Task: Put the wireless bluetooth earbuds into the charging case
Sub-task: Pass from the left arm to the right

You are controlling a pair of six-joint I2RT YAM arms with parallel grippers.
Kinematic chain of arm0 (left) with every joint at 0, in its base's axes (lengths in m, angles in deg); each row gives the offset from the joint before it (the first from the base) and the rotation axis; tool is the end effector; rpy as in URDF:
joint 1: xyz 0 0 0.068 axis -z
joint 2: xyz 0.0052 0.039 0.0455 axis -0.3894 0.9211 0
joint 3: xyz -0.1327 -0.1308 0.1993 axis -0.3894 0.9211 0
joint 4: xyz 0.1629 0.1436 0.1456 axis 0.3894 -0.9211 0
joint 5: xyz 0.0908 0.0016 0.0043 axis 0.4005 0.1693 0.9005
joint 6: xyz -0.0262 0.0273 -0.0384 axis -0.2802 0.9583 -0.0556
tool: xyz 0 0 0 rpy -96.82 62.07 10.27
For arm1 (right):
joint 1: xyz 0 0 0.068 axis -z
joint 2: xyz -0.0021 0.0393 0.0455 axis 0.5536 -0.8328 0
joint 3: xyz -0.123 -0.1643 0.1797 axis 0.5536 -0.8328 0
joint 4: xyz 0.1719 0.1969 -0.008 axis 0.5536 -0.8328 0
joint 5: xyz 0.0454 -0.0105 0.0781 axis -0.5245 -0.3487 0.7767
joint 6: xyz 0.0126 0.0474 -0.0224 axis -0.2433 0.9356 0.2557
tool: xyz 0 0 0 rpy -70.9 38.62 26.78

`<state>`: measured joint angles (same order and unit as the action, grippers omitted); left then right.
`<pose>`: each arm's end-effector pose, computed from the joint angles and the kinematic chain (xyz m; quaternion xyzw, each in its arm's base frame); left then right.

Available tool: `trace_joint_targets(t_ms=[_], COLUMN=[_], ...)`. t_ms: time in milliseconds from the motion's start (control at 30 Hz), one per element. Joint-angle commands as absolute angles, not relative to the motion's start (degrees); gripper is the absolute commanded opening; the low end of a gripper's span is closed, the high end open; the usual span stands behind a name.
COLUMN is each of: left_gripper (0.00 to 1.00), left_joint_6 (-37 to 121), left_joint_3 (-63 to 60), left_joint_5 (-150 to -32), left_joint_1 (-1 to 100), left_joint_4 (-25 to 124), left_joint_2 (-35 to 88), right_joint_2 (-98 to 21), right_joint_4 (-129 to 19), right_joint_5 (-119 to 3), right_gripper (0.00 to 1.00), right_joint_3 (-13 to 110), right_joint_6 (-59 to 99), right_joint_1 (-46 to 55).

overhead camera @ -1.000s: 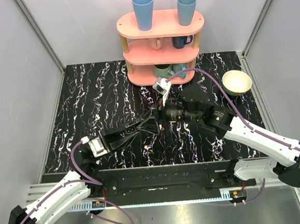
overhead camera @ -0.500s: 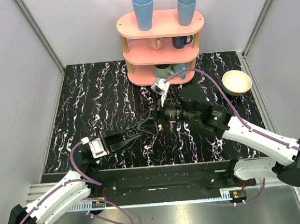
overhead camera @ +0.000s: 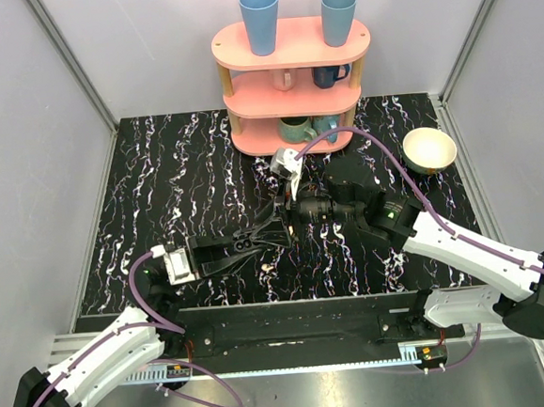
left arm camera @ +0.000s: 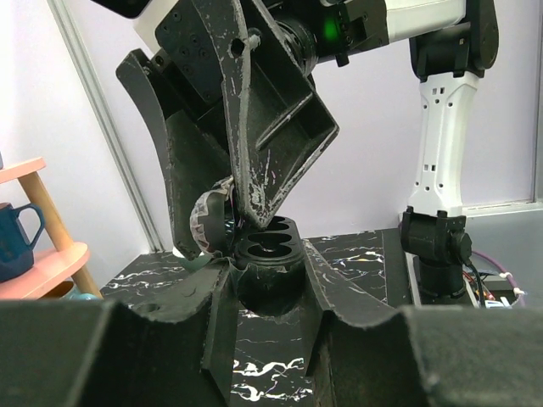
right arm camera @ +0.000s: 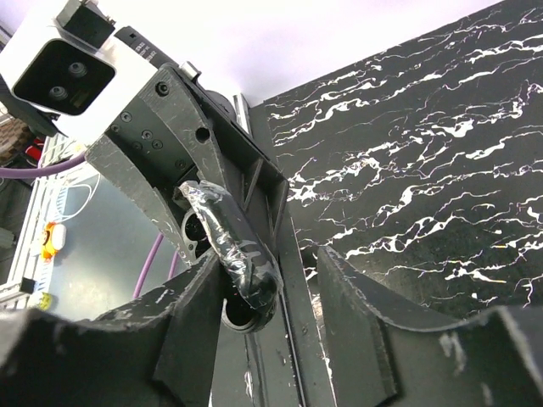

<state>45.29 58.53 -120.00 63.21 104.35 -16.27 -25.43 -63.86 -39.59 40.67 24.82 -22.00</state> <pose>0.0857 -0.1010 0.2862 0.3931 0.3317 -0.4781 0.7120 0.1406 0.2337 0.3997 -0.4157 0.6338 0.4933 0.4268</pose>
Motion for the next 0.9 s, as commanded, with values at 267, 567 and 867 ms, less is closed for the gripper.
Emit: trace_joint_targets(t_ms=[267,567,867], left_gripper=[0.03,0.14,0.19], left_joint_6=[43.7,44.7,44.8], left_joint_3=[56.0,57.7,58.0], left_joint_5=[-122.2,-116.8,-115.4], left_joint_1=[63.4,63.4,63.4], left_joint_4=[109.9,110.7,110.7], left_joint_2=[-16.0,-17.7,-17.9], right_joint_2=[-23.2,-22.0,-22.0], right_joint_4=[-59.2,-57.4,-57.6], right_joint_5=[-39.0,-39.2,-38.8], right_gripper=[0.25,0.17,0.16], right_joint_3=[39.6,37.9,37.8], right_joint_6=[22.6,22.8,22.6], right_joint_1=[-22.4,-22.4,-22.4])
